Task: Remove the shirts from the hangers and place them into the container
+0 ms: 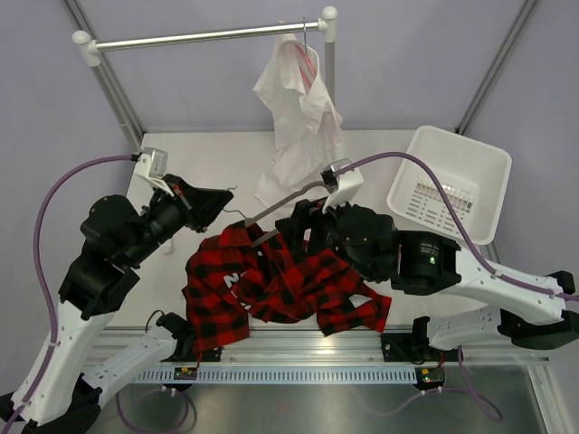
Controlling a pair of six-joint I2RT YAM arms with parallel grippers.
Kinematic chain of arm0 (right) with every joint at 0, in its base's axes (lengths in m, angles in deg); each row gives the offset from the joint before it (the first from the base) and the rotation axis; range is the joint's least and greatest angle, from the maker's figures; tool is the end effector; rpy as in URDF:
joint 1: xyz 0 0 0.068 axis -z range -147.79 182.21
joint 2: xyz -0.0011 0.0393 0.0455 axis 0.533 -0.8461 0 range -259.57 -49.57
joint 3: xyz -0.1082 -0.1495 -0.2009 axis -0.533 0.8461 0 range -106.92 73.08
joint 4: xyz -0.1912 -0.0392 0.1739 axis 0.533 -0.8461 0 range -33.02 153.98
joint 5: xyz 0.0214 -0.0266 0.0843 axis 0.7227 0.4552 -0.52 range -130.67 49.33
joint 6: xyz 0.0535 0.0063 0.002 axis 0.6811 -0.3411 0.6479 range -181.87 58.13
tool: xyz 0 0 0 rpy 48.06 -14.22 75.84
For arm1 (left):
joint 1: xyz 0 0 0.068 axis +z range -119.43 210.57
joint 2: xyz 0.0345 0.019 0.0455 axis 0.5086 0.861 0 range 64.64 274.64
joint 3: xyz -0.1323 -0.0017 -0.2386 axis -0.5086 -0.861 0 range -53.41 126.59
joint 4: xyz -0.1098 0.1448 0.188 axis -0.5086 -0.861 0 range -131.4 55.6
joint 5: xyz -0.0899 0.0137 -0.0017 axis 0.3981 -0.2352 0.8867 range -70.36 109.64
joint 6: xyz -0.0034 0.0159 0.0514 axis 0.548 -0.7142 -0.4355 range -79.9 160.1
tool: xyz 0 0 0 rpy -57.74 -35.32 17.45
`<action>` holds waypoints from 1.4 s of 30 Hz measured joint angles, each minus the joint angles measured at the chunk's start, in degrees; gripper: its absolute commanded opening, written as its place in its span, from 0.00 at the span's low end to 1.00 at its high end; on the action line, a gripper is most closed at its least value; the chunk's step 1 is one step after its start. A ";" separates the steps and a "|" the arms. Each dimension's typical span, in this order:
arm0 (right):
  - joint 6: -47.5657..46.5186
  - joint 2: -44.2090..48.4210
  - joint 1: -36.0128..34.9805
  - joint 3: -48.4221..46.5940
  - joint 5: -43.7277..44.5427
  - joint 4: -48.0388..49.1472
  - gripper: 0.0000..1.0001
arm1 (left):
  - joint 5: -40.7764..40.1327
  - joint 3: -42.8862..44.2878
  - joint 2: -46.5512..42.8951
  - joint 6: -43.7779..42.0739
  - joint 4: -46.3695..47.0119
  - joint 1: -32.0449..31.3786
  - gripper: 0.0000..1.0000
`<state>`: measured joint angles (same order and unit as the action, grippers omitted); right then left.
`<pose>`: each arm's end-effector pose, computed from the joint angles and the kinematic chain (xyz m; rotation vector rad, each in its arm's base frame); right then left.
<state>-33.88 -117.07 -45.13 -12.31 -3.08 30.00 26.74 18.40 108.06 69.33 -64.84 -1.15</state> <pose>0.0722 0.2216 0.4614 -0.3311 1.8186 0.7015 0.1036 -0.0692 0.4604 0.1371 1.6799 -0.9134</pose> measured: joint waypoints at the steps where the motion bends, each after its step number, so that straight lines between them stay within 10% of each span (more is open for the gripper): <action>1: -0.31 -0.87 0.13 -0.61 -0.66 0.66 0.72 | 1.33 -0.35 -0.96 0.24 -0.20 0.00 0.00; 15: 5.29 -2.80 2.05 2.38 0.90 7.91 0.59 | 8.00 -1.81 -5.42 2.64 -0.35 0.02 0.00; 19: 6.93 -4.35 2.93 1.07 2.62 9.29 0.02 | 7.63 -2.95 -5.55 2.47 -0.50 0.52 0.00; 27: 8.83 -5.05 3.15 -2.71 5.11 9.25 0.00 | 10.21 -5.01 -4.33 1.92 0.15 0.92 0.60; 37: 8.44 -1.51 4.42 -0.66 8.02 4.00 0.00 | 21.75 -13.99 -9.40 1.05 4.11 0.44 0.99; 42: 8.04 1.09 5.68 0.24 9.40 2.56 0.00 | 27.32 -15.28 -12.83 2.08 11.04 0.37 0.99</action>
<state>-25.84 -115.98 -39.45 -12.07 6.32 32.56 54.06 3.12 95.23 71.41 -53.80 -0.78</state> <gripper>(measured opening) 0.177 0.984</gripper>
